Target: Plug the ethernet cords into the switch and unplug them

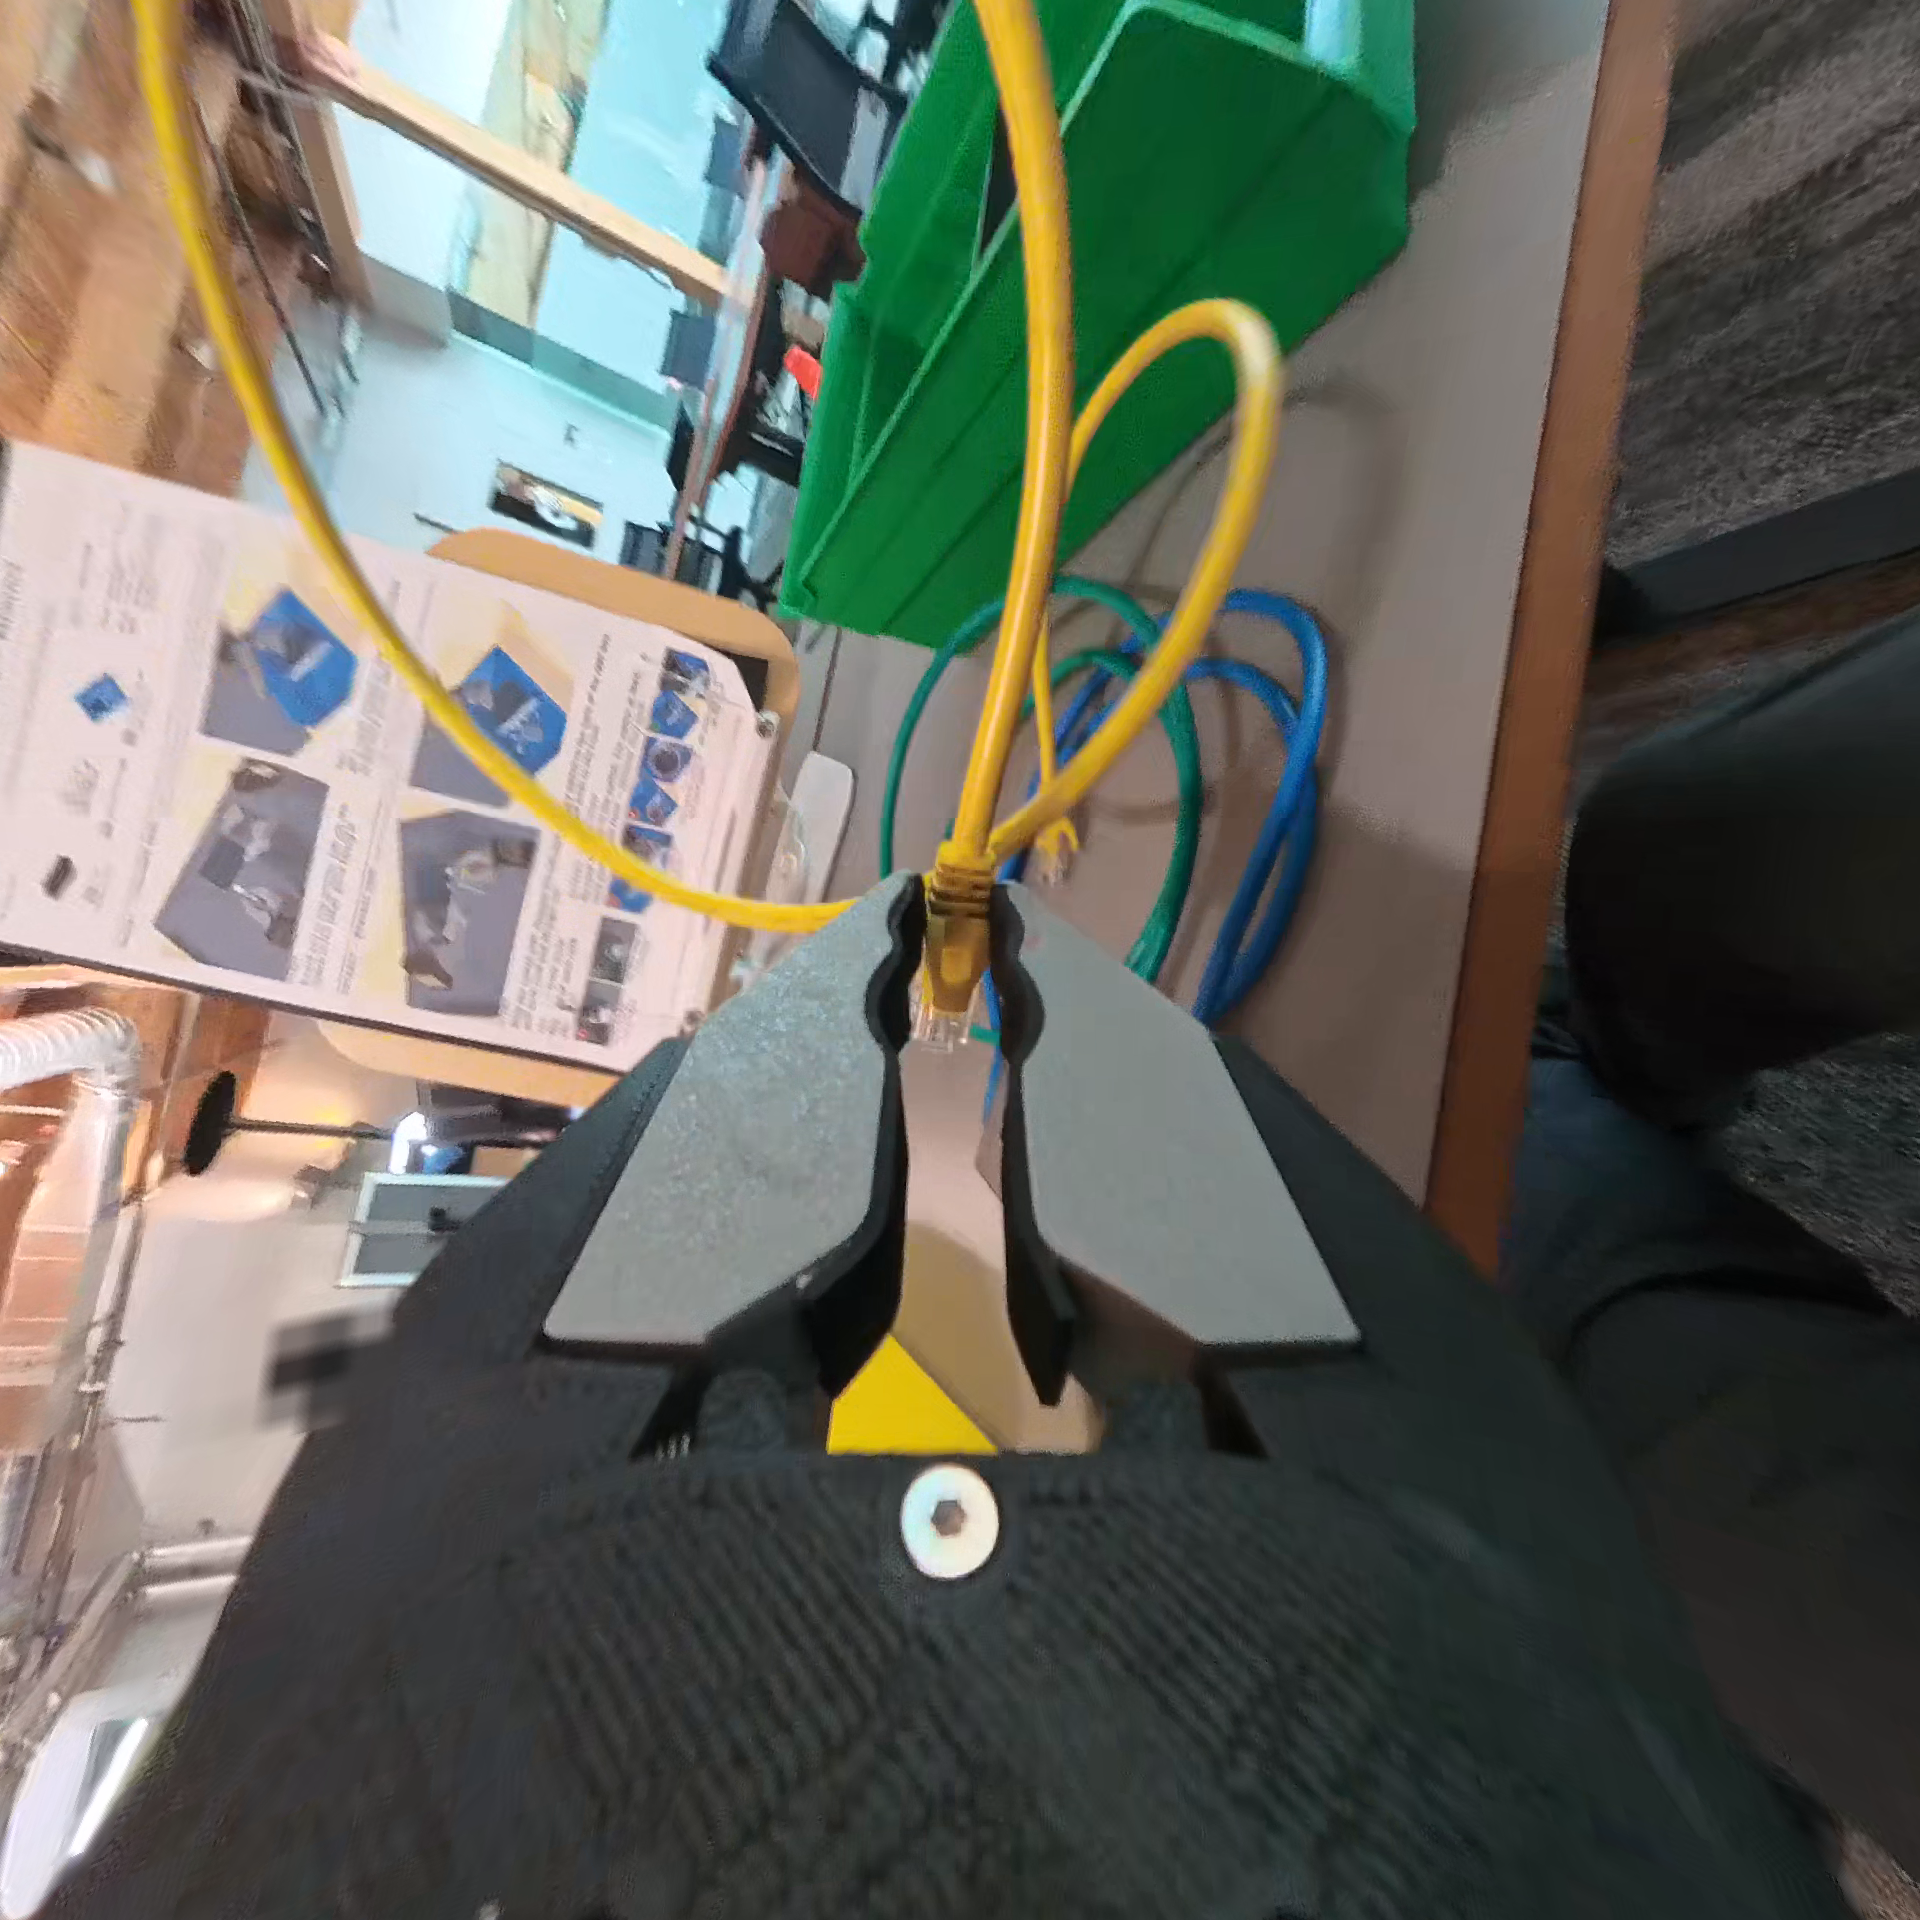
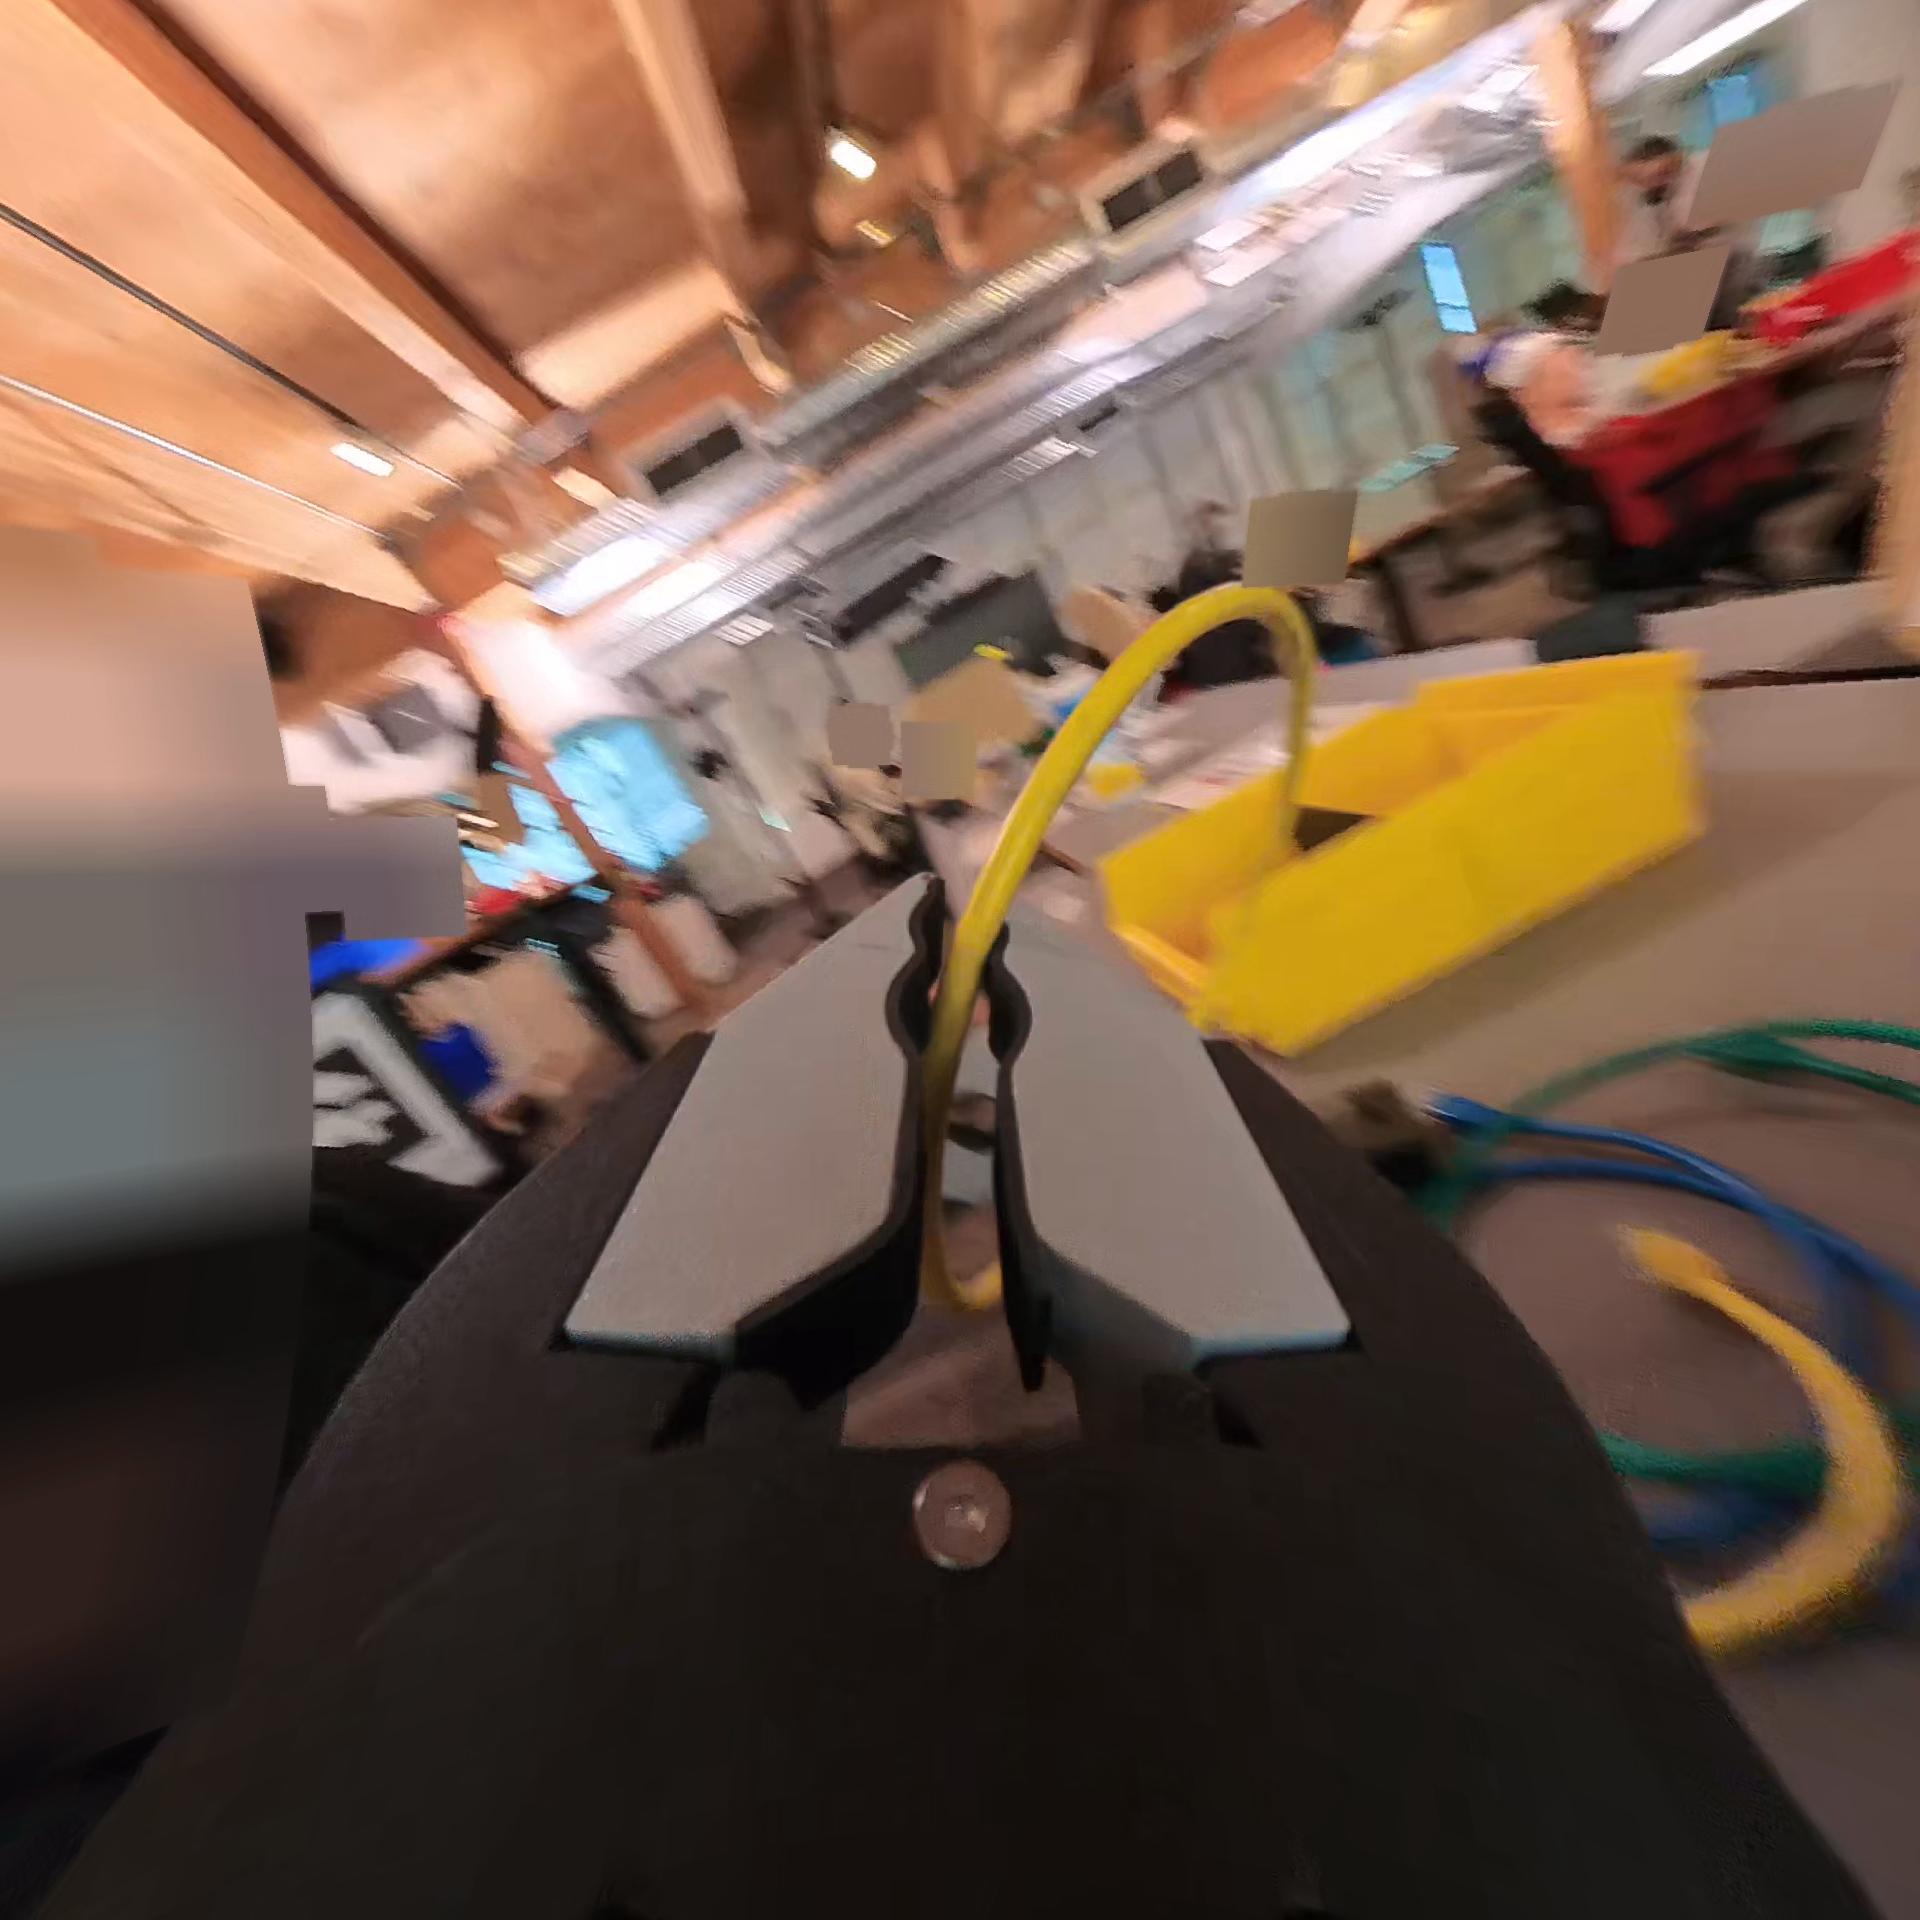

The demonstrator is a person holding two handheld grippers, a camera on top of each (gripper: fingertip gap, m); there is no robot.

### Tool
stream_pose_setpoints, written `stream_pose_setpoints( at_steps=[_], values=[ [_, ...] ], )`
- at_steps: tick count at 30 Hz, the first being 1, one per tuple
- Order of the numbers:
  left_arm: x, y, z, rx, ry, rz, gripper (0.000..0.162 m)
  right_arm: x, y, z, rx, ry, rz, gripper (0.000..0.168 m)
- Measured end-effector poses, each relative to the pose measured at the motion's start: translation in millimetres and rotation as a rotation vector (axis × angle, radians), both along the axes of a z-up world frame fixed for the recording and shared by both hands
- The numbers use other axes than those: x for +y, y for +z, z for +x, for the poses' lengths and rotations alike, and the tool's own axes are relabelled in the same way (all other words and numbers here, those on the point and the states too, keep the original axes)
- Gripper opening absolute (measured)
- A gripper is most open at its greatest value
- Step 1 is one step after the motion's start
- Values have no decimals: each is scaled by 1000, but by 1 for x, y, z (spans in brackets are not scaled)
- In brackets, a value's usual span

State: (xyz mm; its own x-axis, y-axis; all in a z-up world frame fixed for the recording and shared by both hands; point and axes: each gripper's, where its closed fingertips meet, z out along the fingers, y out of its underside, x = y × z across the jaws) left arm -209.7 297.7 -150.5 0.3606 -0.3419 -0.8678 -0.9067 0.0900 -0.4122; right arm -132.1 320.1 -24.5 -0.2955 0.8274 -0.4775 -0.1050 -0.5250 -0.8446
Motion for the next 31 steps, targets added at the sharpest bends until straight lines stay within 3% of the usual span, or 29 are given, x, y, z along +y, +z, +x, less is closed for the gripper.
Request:
stream_pose_setpoints(
  at_steps=[1,5,9,11,14,18,27,31],
  values=[
    [1,-6,-5,-14,16,-52,11,12,-14,-2,-86,-80,50,4],
    [13,-19,-17,-142,77,-146,11,58,-71,1,-489,-387,254,23],
    [14,-20,-16,-134,66,-140,10,62,-75,6,-599,-491,408,34],
    [12,-21,-11,-143,52,-157,10,47,-68,0,-578,-446,470,38],
    [9,-22,-4,-154,16,-175,10,-2,-63,-17,-494,-225,559,40],
    [5,-24,2,-140,-9,-191,10,-54,-83,-38,-487,-17,769,37],
    [-6,-30,7,-42,-56,-218,11,-41,-148,-62,-728,-61,1101,26],
    [-15,-34,9,-38,-121,-254,10,-41,-152,-62,-730,-56,1154,4]
  ],
)
